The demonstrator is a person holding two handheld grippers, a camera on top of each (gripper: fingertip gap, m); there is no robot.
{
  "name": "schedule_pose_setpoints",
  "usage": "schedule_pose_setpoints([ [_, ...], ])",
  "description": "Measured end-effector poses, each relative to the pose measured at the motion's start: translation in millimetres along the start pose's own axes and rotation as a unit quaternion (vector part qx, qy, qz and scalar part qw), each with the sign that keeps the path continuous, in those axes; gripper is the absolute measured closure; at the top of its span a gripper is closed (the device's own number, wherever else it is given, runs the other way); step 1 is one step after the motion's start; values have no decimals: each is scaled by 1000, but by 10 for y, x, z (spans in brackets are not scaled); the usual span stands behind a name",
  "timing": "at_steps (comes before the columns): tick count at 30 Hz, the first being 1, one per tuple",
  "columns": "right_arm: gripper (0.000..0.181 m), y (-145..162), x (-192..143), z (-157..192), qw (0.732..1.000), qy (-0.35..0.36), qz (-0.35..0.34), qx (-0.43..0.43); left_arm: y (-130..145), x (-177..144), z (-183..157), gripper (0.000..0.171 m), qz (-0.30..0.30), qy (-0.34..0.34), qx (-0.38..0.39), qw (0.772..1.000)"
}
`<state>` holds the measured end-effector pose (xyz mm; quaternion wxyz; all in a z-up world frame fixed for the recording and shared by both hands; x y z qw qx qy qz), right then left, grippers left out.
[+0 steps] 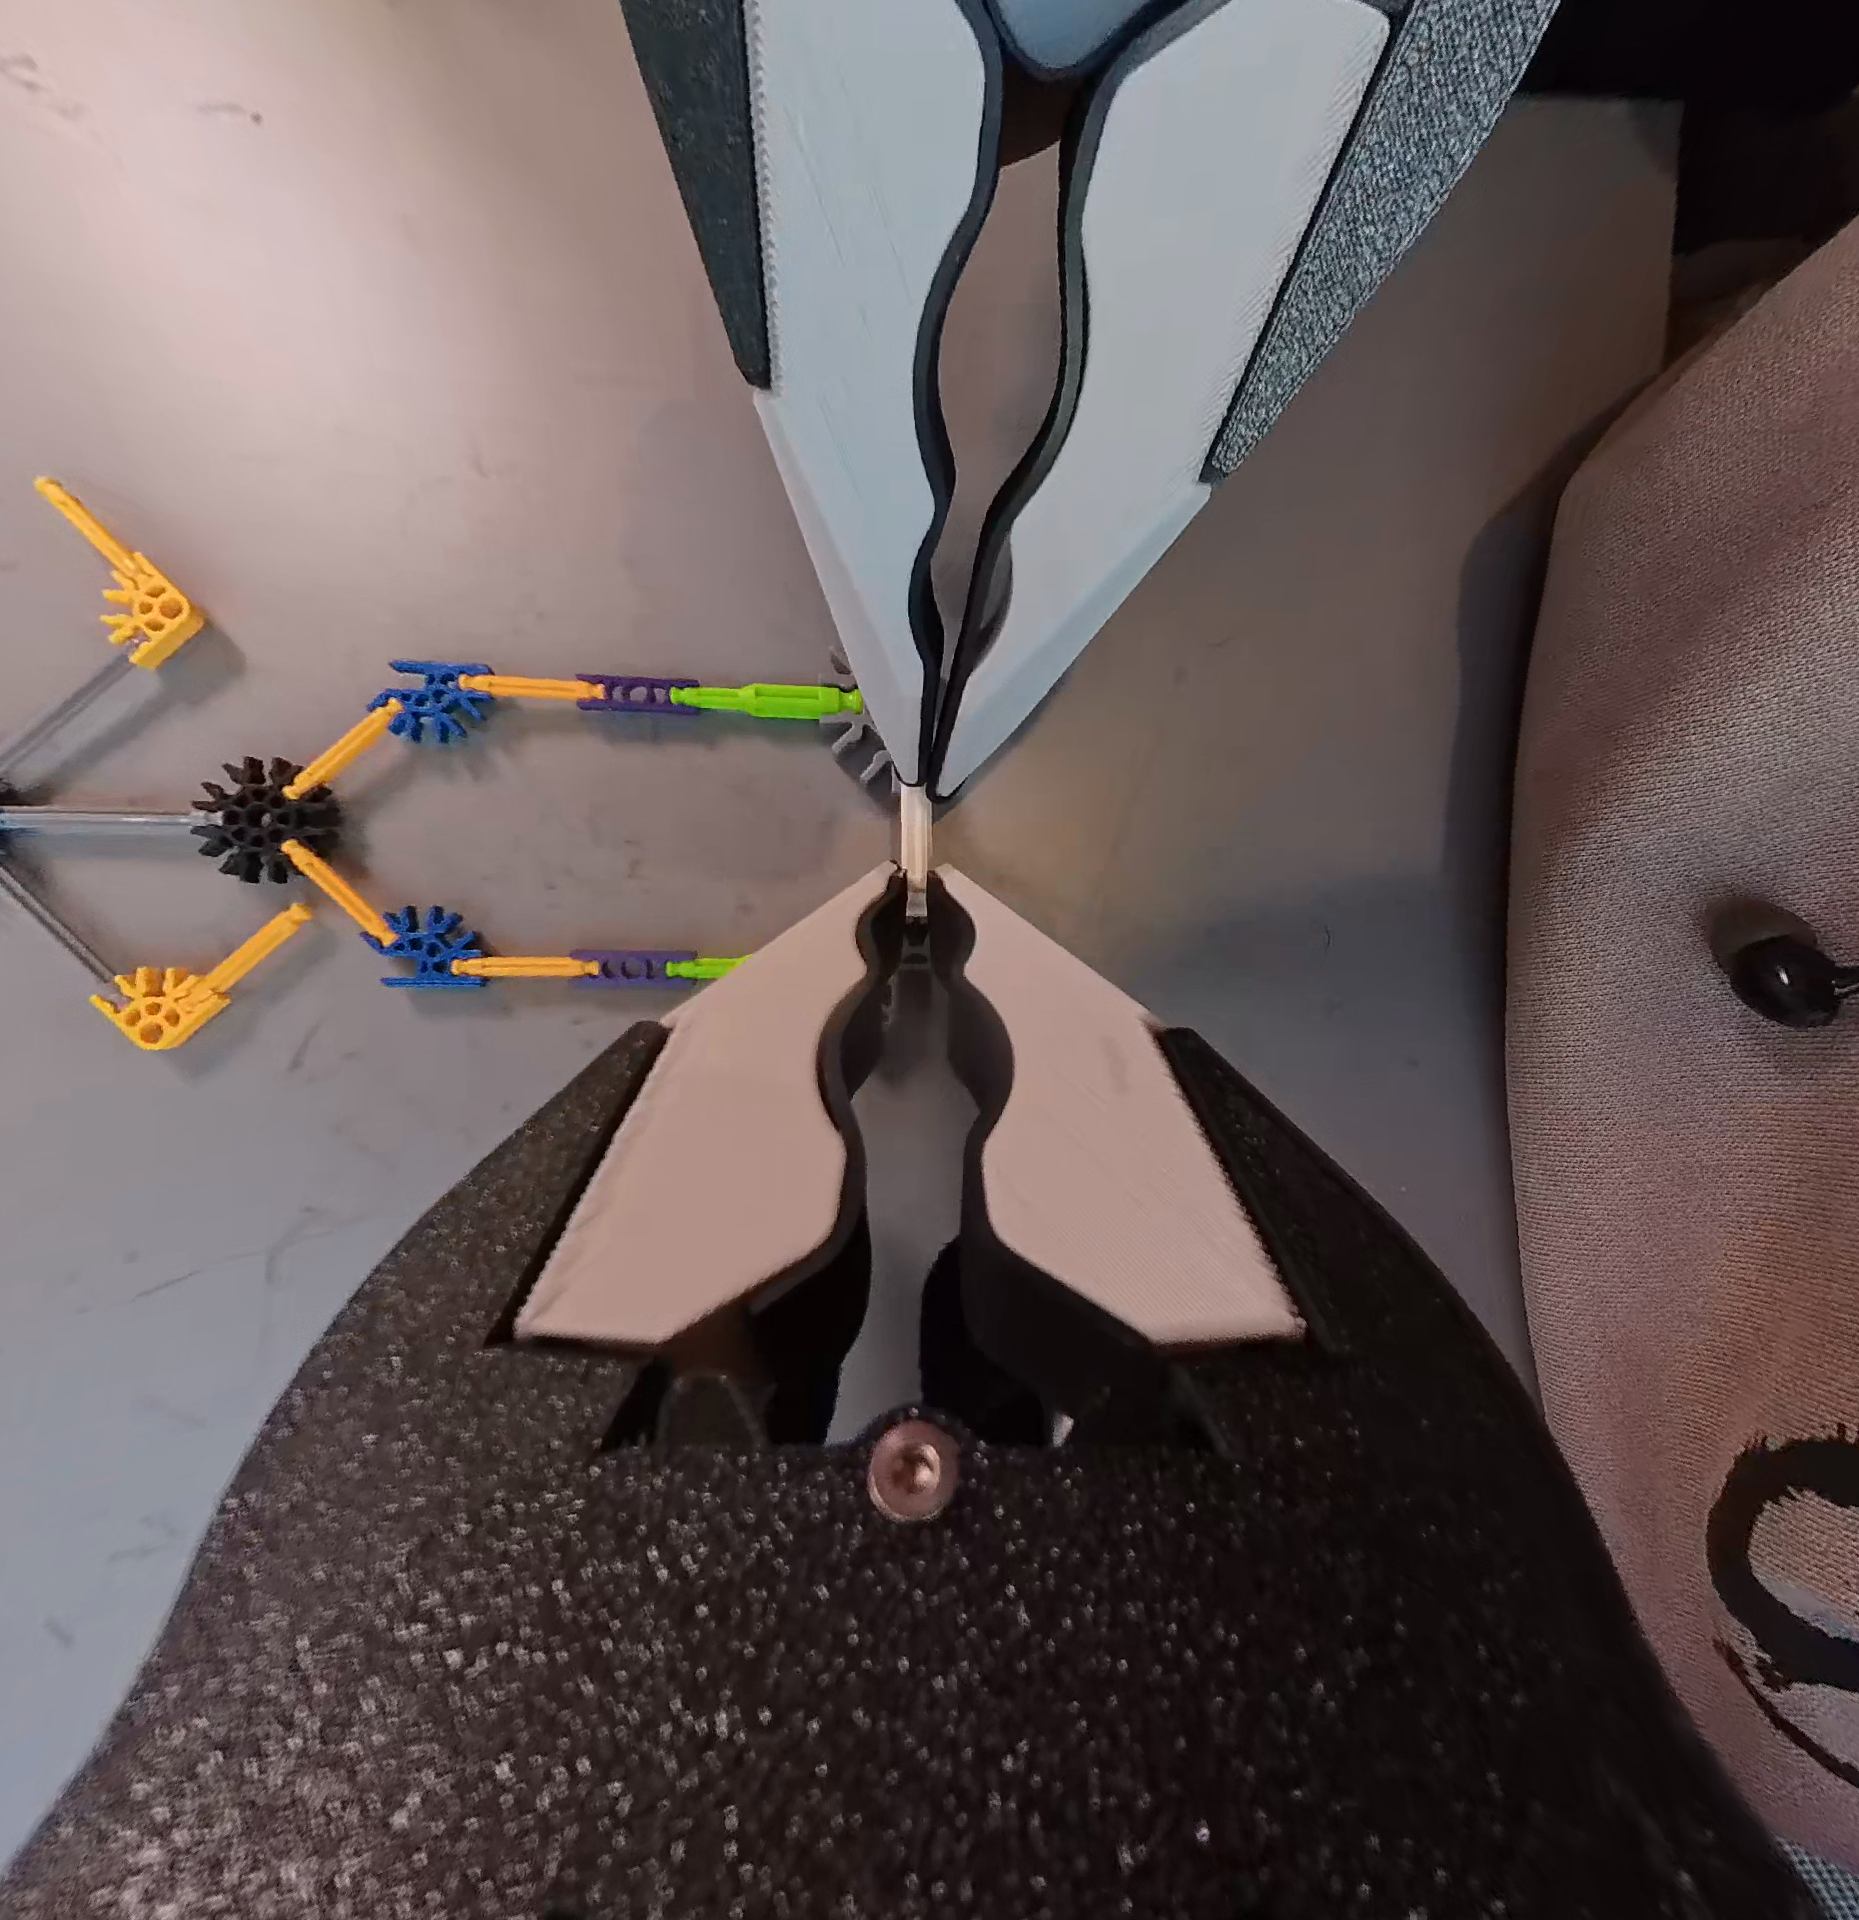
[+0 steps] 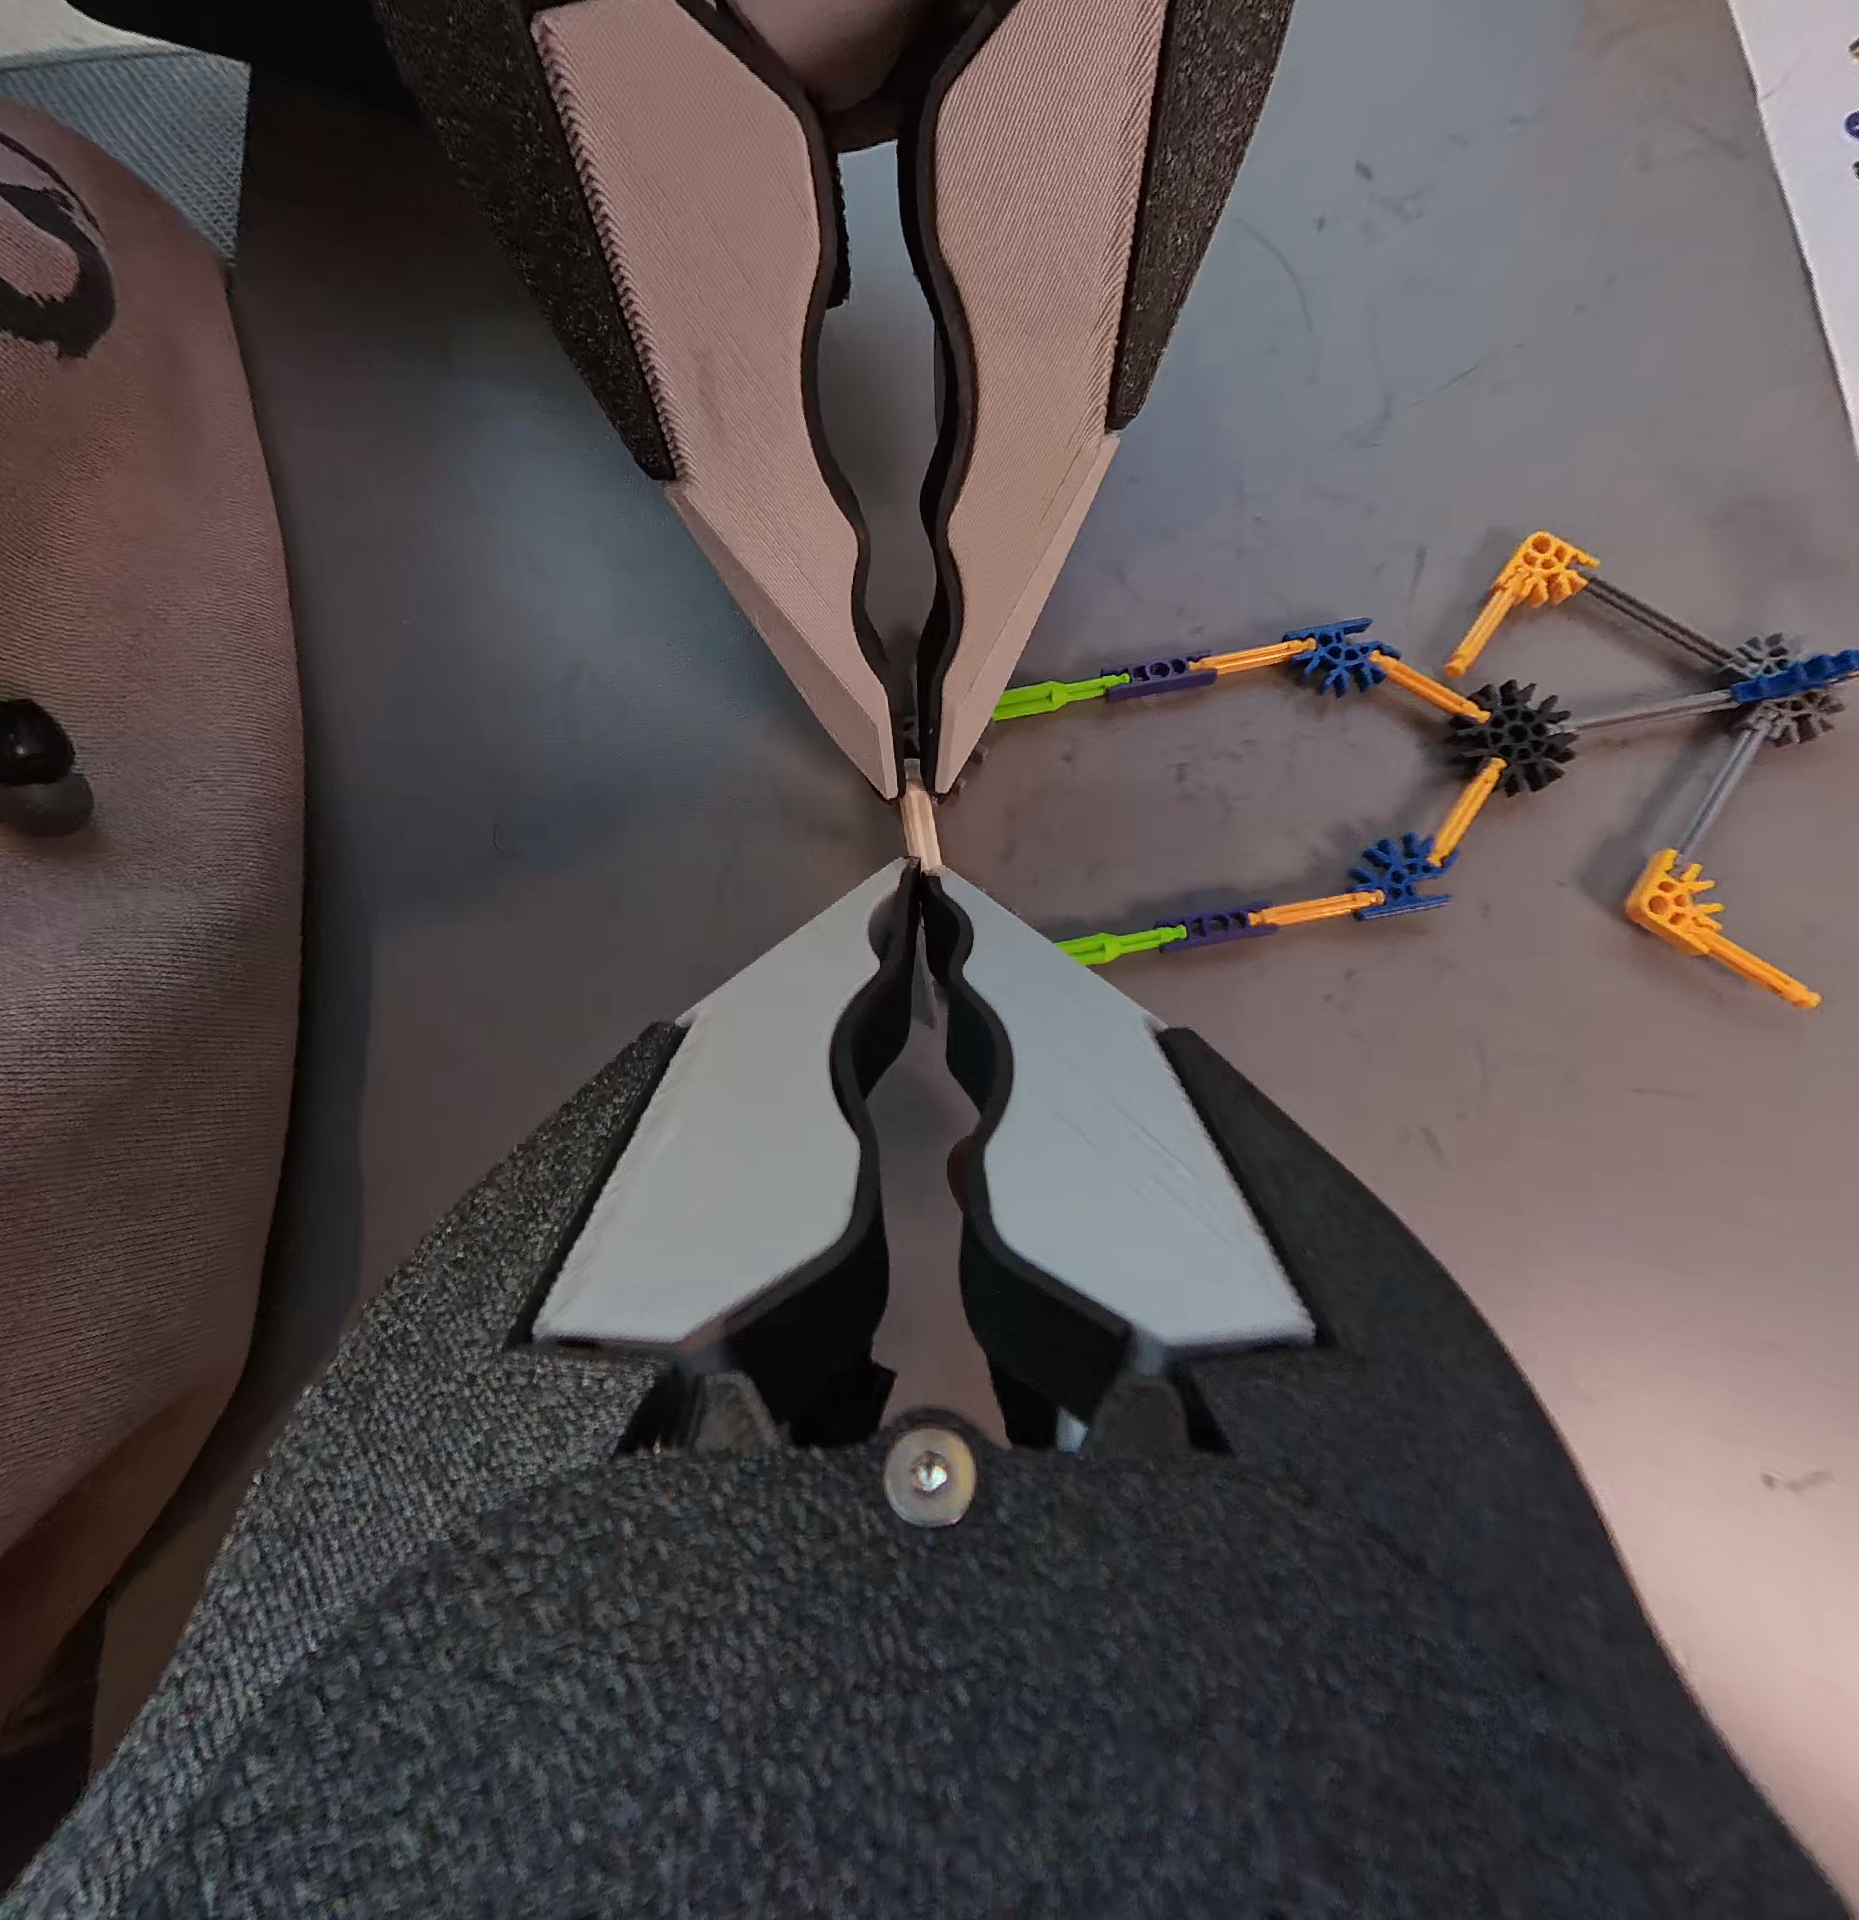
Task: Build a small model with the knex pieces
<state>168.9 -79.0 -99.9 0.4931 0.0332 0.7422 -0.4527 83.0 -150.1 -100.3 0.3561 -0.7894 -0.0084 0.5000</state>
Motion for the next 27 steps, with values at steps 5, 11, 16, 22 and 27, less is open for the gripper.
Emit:
schedule_pose_setpoints([
  [5, 181, -17, 5, -17, 1000, -8, 21, 2, -18, 12, 10, 168, 11, 4, -21, 1000],
  [11, 181, -69, 31, -13, 998, -6, 63, -31, -66, 35, 0, 170, 44, -9, -49, 998],
  [16, 181, -43, 56, -8, 998, -9, 53, -42, -89, 52, -6, 171, 52, -24, -35, 998],
  [22, 181, 20, -31, -52, 999, 17, 0, -30, -54, 2, 52, 171, 6, -12, -44, 999],
  [27, 166, 97, -405, -156, 998, 35, -47, 12, -26, -291, 180, 150, -77, 12, -70, 994],
])
Point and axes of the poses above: each gripper's, where its closed fingertips meet, x out along the fingers, y out of its underside, z = x × y across the jaws, the point moved 8 cm from there along -x, back along the fingers, and after that the axes turned 13 degrees about -x, right-handed, at the moved point
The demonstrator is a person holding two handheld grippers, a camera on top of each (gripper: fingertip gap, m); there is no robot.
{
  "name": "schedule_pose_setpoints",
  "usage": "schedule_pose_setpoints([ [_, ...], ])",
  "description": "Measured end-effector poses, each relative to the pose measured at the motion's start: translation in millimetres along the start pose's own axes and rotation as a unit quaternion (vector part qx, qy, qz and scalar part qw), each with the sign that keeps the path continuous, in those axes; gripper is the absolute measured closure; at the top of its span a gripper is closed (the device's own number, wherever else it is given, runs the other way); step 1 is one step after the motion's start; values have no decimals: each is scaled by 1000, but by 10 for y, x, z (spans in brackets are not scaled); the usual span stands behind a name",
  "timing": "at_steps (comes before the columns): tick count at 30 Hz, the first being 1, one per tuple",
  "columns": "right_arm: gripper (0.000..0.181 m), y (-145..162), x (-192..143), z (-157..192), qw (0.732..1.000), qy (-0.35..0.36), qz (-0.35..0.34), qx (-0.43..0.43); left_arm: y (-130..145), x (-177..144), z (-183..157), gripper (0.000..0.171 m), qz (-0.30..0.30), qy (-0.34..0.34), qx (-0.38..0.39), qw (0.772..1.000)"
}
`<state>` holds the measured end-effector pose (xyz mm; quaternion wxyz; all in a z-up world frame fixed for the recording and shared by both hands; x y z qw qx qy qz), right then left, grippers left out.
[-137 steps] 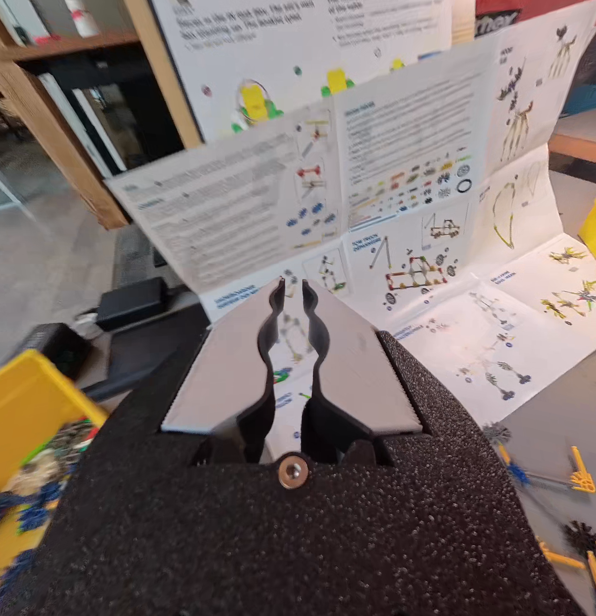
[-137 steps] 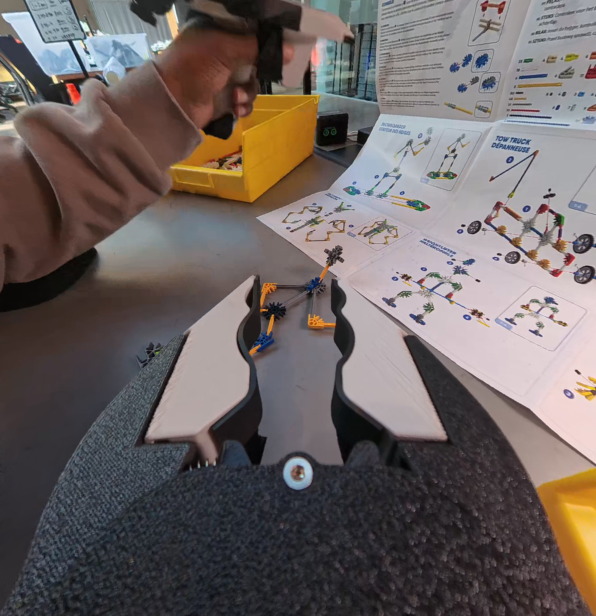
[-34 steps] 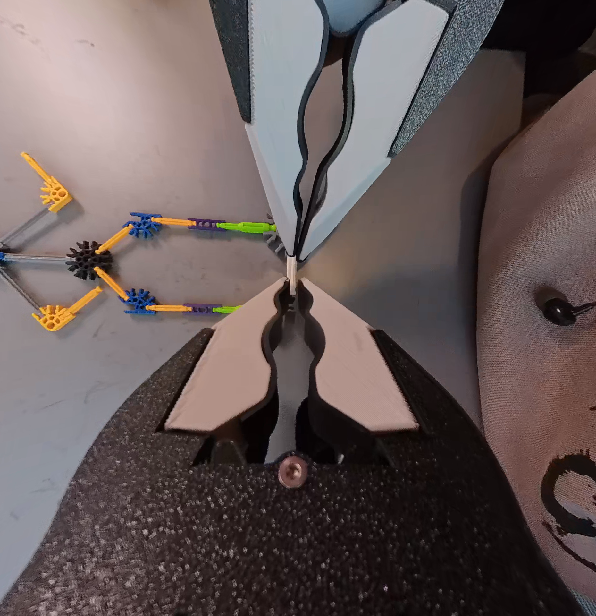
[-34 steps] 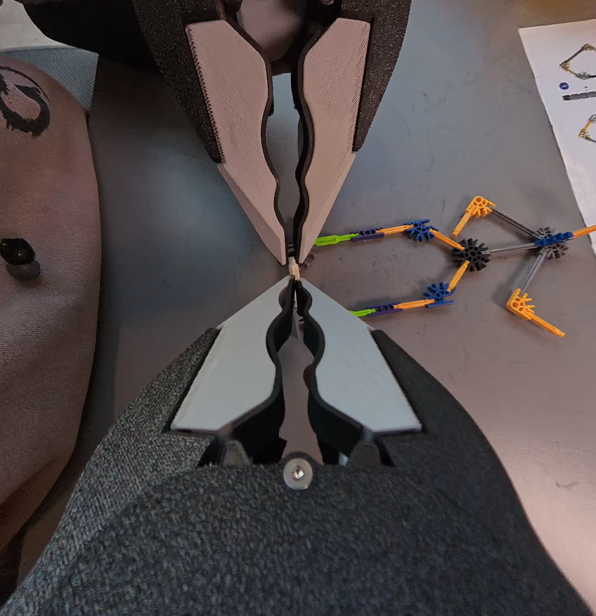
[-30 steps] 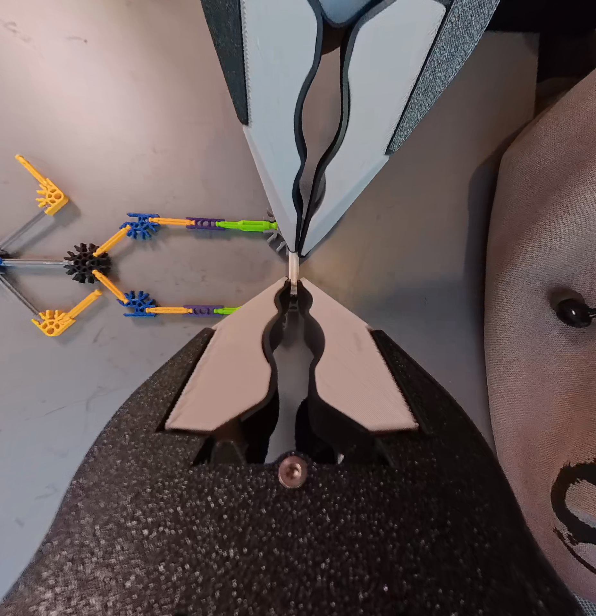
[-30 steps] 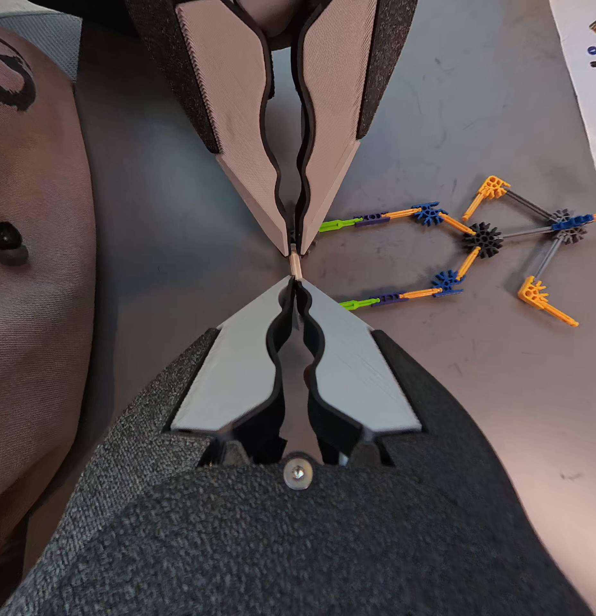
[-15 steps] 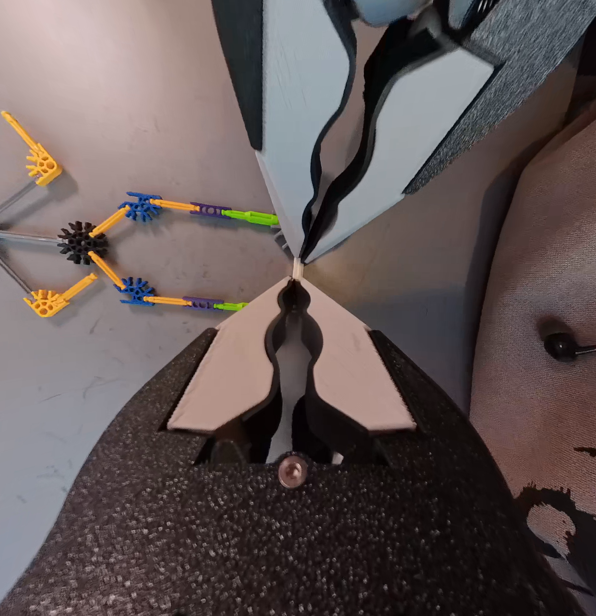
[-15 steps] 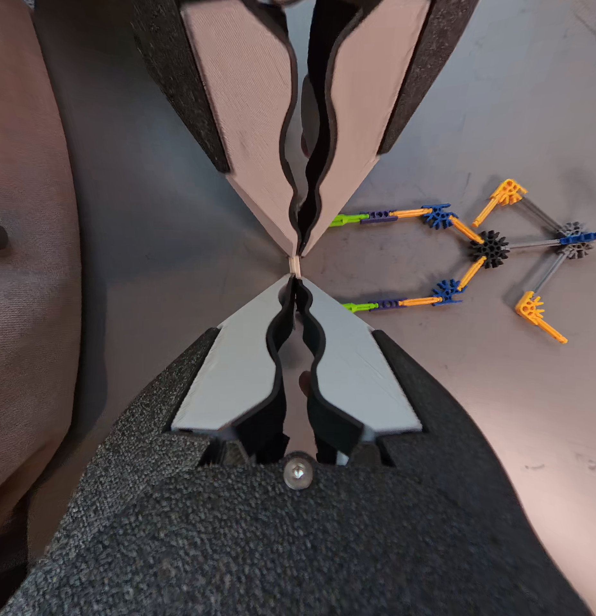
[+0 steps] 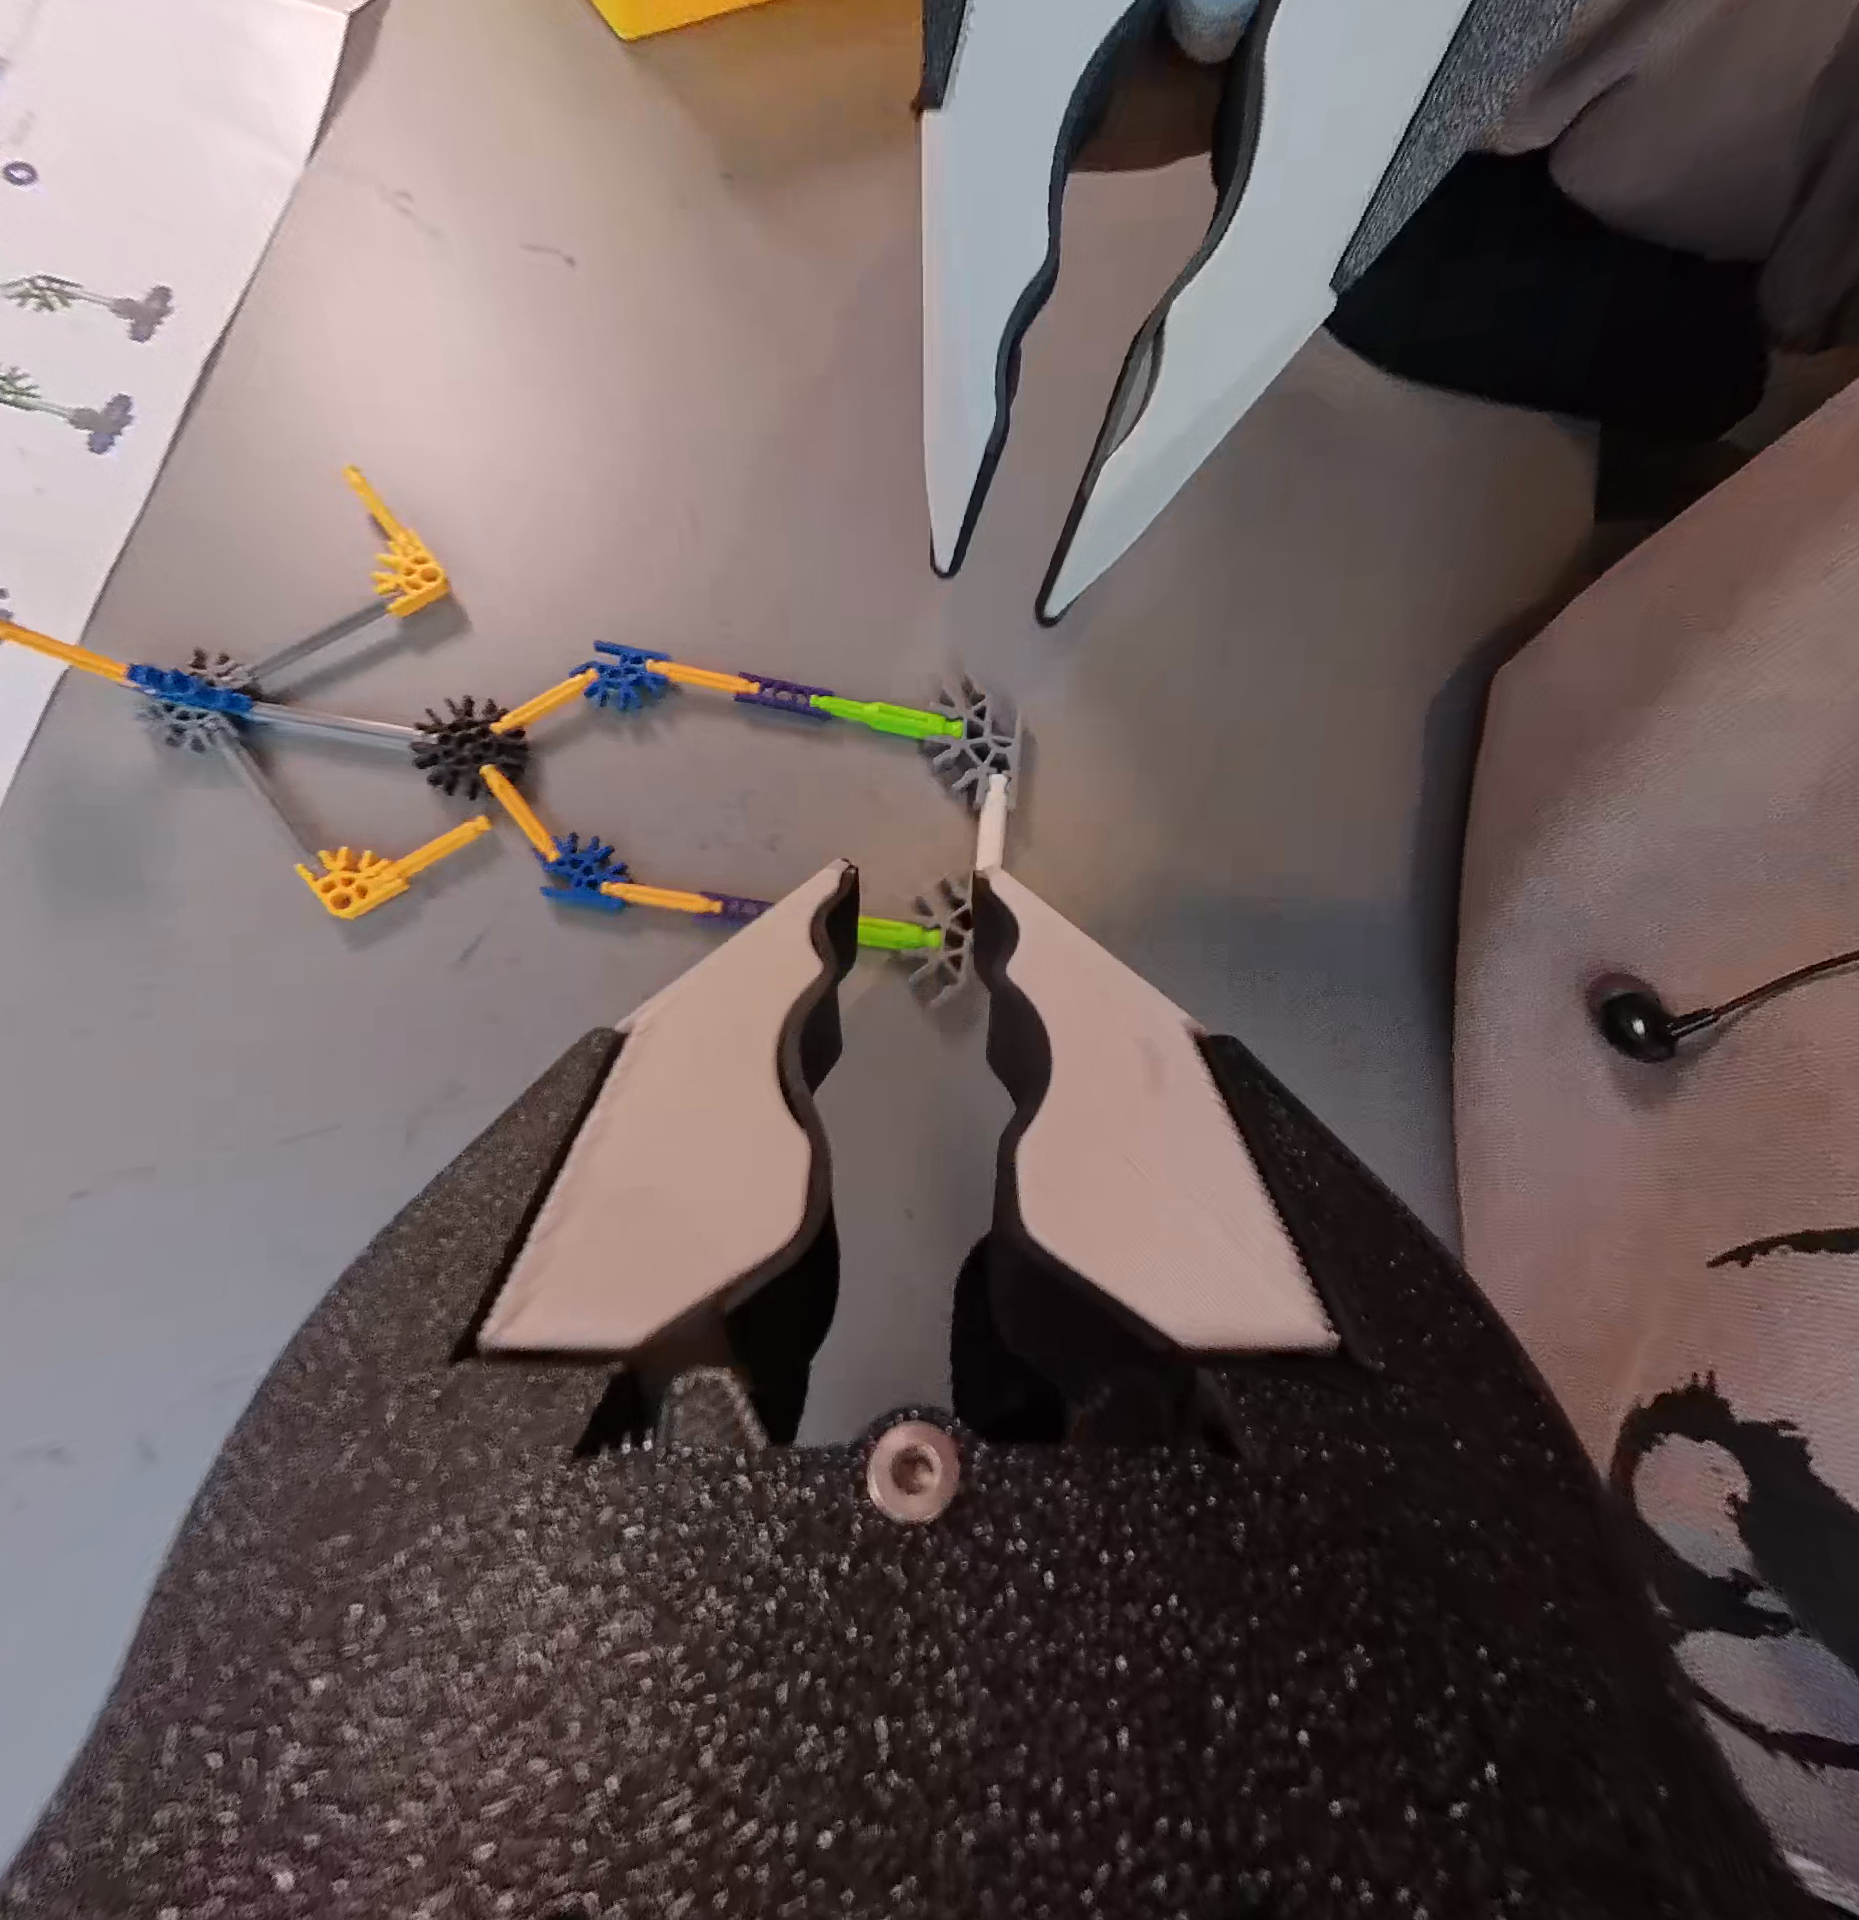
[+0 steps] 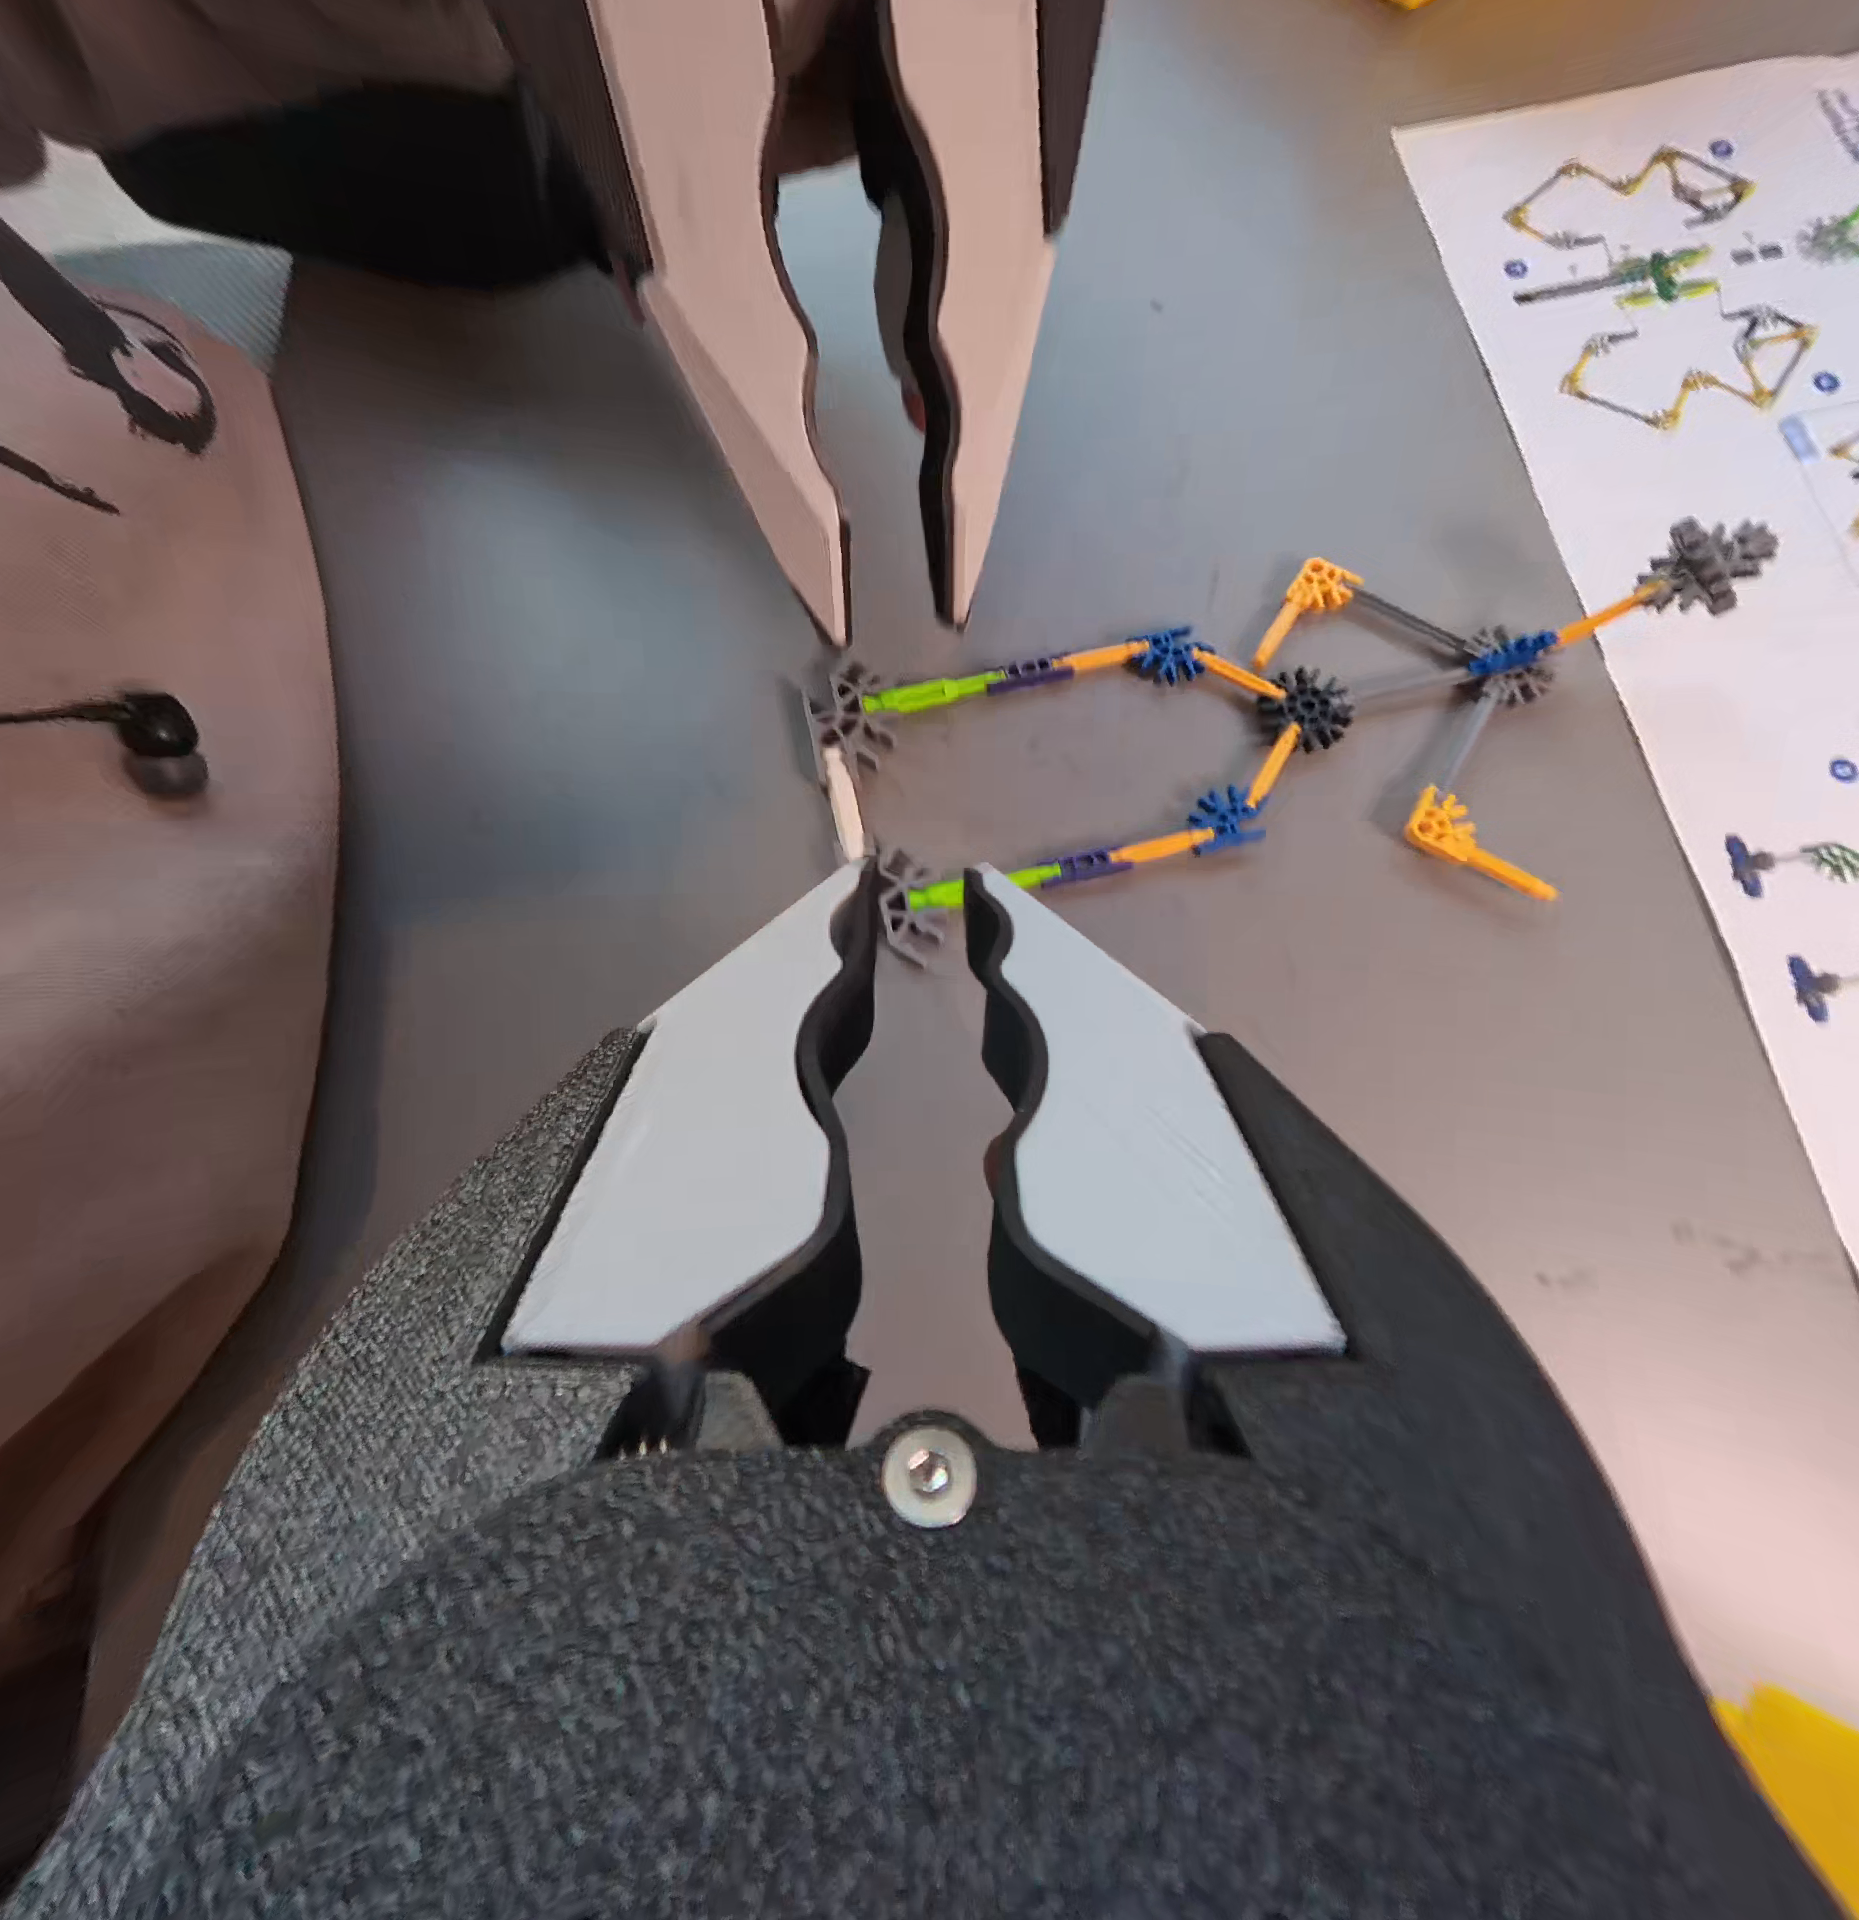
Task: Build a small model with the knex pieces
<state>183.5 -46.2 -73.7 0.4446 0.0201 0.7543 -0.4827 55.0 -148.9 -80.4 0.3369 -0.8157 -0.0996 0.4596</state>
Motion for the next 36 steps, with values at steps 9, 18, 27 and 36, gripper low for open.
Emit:
schedule_pose_setpoints([
  [9, 152, 222, 209, 179, 998, -3, 69, -2, 252, 130, 42, 144, 28, -17, 59, 998],
  [18, 164, 169, 269, 155, 996, 7, 85, 7, 279, 130, 61, 147, 13, -1, 67, 998],
  [27, 165, 155, 273, 179, 996, 21, 89, 11, 281, 81, 147, 148, -14, 22, 38, 999],
  [36, 153, 152, 130, 50, 997, 17, -15, 69, 130, -260, 618, 148, -185, -65, -88, 977],
])
Point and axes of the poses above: each gripper's, where its closed fingertips meet, x out along the fingers, y out of its underside, z = x × y across the jaws, the point moved 8 cm from there along -x, back along the fingers, and after that the axes turned 13 degrees about -x, right-handed, at the moved point
